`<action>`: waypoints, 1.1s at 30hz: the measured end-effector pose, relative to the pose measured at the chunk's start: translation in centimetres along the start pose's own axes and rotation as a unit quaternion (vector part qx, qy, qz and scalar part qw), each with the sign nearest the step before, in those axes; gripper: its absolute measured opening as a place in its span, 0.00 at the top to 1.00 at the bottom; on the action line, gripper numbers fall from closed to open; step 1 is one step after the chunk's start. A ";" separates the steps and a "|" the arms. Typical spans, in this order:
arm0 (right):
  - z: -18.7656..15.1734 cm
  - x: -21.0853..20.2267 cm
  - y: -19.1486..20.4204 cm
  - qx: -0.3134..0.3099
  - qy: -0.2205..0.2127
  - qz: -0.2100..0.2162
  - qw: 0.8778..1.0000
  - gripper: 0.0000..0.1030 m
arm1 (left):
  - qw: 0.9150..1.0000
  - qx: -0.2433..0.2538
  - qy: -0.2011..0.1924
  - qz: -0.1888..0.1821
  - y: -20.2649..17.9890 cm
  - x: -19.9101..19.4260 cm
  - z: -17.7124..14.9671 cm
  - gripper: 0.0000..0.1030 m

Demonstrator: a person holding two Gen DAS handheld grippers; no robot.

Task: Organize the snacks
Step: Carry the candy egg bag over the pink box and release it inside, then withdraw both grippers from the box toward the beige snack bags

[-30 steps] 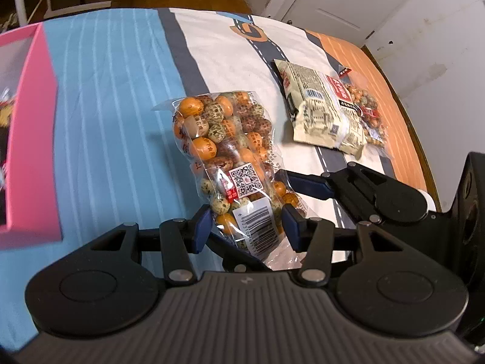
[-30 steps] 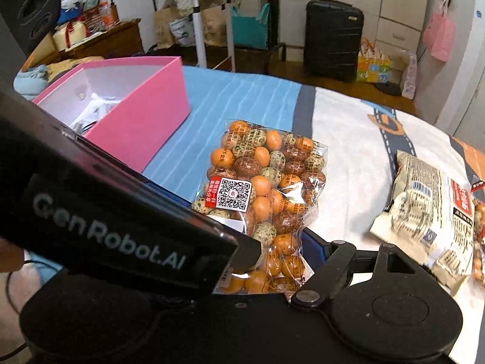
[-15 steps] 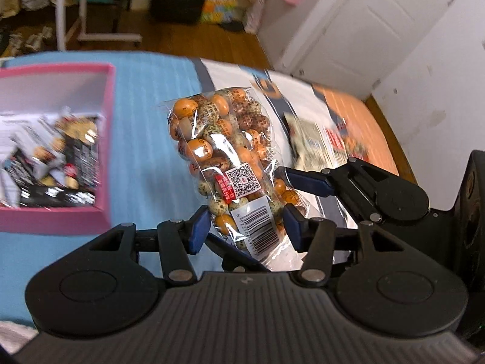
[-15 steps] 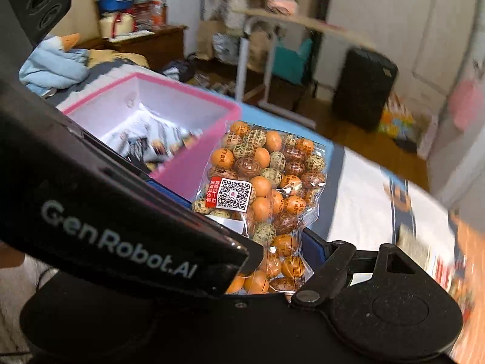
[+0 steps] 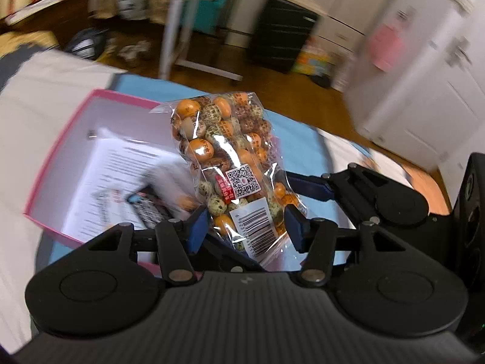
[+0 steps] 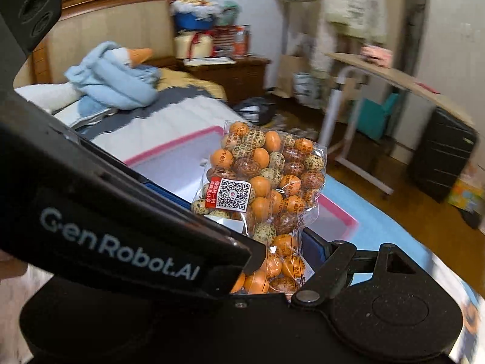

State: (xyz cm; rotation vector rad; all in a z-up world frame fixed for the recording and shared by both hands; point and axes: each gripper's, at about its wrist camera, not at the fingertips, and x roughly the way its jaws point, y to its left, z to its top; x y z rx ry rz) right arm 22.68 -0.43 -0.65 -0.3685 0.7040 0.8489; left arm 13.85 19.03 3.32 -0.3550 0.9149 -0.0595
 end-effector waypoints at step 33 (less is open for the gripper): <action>0.0 1.8 -0.2 0.010 0.010 0.049 0.999 0.15 | 0.993 -0.078 -0.038 0.083 9.4 3.6 -0.5 0.44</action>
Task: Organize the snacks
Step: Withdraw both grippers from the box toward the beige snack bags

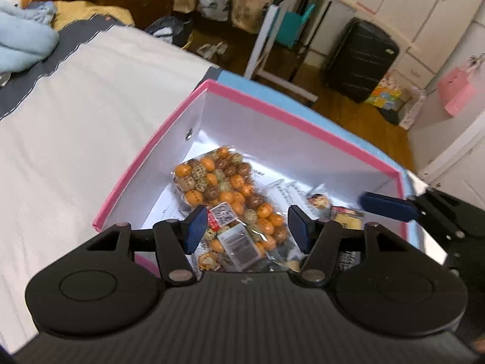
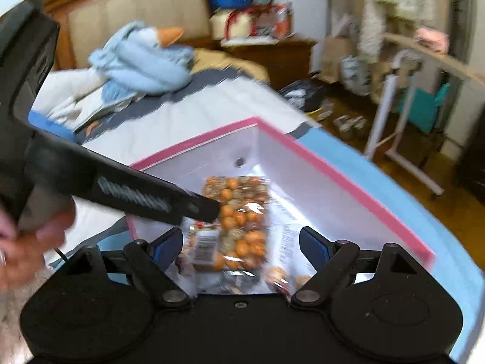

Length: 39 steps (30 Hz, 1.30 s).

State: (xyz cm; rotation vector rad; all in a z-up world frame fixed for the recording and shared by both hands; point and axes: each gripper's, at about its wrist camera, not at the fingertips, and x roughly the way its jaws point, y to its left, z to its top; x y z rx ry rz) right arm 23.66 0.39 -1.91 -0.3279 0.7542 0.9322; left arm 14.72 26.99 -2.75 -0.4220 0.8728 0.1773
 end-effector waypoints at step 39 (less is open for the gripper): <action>-26.4 -24.7 -14.2 0.229 -0.016 -0.315 0.921 0.05 | 0.921 0.361 0.036 -0.141 -30.5 -1.8 -9.3 0.13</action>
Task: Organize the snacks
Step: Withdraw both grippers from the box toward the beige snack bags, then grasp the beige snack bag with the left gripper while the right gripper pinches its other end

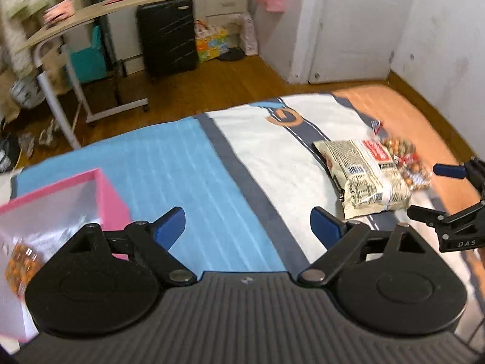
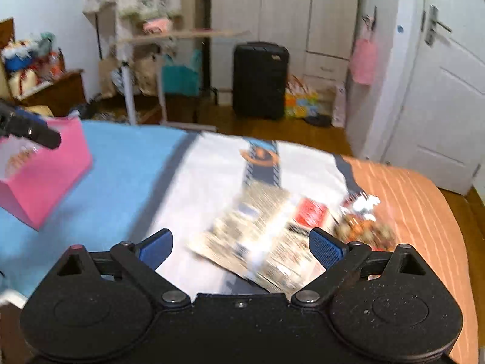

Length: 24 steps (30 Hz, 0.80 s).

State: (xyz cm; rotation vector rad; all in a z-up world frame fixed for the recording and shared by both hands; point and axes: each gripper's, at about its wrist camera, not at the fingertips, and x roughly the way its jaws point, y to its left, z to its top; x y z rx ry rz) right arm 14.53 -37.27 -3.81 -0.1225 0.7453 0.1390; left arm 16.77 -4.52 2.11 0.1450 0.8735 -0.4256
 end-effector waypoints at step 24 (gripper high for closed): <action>-4.1 9.7 -4.6 -0.016 0.029 0.055 0.998 0.01 | 0.983 -0.074 0.039 -0.165 -9.1 19.9 2.2 0.21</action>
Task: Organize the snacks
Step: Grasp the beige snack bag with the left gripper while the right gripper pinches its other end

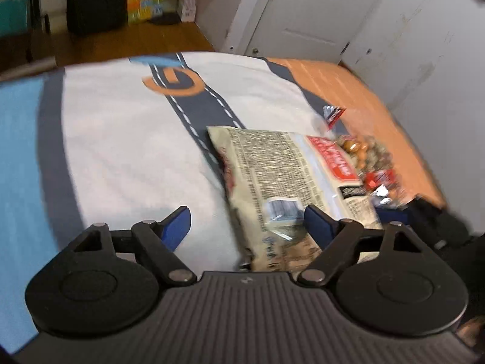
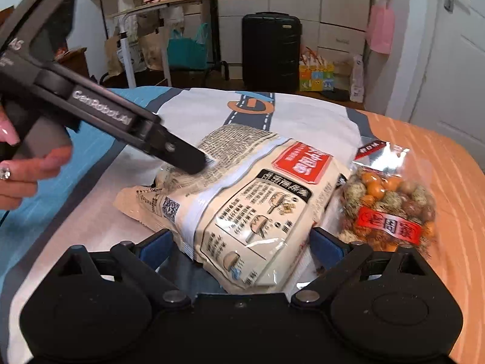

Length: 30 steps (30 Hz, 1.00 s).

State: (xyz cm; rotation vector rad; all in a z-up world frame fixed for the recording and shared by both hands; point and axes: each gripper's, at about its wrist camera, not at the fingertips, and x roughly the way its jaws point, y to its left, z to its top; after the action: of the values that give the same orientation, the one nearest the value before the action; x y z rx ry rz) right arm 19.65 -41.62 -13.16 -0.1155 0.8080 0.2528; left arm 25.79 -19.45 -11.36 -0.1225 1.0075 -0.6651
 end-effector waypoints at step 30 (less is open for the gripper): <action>3.6 -10.5 11.3 0.005 -0.024 -0.003 1.000 0.22 | 0.997 -0.059 0.016 -0.056 -0.5 -15.3 -3.0 0.44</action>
State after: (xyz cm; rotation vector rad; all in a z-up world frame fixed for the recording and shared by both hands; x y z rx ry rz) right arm 12.16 -31.90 -3.13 -0.1012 0.7613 0.2448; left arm 17.69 -10.57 -1.42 -0.2739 1.0757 -0.7106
